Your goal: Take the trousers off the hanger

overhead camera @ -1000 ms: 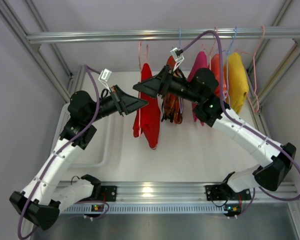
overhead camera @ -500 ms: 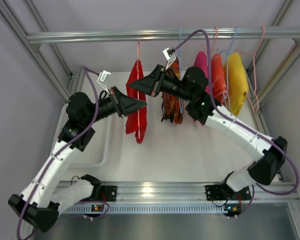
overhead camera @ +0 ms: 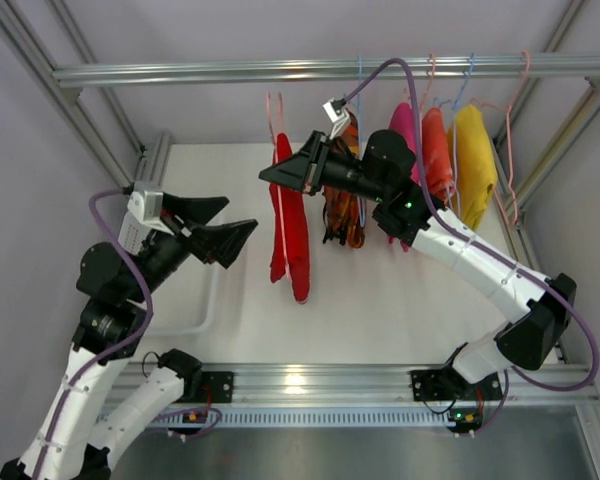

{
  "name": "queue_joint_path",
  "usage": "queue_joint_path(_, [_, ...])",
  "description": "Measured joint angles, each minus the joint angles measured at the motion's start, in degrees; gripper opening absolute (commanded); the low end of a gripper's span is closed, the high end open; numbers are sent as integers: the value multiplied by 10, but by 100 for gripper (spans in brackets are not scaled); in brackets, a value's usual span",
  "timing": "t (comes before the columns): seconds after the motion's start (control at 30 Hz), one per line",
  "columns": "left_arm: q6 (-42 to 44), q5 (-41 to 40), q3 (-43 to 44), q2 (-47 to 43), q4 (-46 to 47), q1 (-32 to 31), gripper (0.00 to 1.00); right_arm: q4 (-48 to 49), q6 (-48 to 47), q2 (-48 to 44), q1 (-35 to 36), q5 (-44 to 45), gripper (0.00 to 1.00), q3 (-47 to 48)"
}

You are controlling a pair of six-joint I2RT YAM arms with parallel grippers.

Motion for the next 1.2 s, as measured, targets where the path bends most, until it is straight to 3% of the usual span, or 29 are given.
queue_joint_path(0.27, [229, -2, -199, -144, -65, 0, 99, -4, 14, 0, -11, 24, 0, 15])
queue_joint_path(0.43, [308, -7, -301, -203, -76, 0, 99, -30, 23, 0, -17, 45, 0, 23])
queue_joint_path(0.9, [356, -3, -343, -90, 144, -6, 99, -46, 30, 12, -17, 52, 0, 67])
queue_joint_path(1.2, [361, -14, -358, -42, 238, -61, 99, -54, 31, 27, -17, 61, 0, 75])
